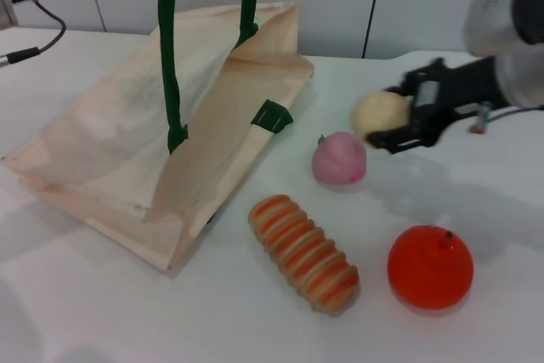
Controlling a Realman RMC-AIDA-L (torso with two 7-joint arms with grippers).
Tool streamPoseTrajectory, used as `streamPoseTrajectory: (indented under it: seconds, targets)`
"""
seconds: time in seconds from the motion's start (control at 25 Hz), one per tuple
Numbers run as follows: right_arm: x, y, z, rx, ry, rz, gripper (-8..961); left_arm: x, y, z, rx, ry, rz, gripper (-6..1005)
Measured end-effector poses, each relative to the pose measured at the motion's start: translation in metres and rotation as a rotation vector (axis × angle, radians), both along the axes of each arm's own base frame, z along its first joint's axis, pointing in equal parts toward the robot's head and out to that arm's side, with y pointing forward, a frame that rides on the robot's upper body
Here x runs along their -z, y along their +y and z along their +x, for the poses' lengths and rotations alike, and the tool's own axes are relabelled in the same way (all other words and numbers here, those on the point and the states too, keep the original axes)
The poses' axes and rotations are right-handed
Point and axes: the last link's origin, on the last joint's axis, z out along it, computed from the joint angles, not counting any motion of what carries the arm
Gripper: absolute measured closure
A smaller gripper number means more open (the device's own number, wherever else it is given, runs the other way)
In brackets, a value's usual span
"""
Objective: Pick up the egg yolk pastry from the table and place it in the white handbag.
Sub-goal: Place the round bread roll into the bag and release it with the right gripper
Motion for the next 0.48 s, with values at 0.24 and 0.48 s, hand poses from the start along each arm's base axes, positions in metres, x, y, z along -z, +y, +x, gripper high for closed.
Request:
streamPoseTrajectory:
  seconds: [0.24, 0.48]
  targets:
    - [0.033, 0.002, -0.035, -0.092, 0.0, -0.066, 248, -0.001, 0.001, 0.005, 0.016, -0.009, -0.006, 878]
    - [0.066, 0.005, -0.054, -0.13, -0.013, -0.1, 251, 0.0, 0.003, 0.016, 0.056, -0.019, -0.018, 878]
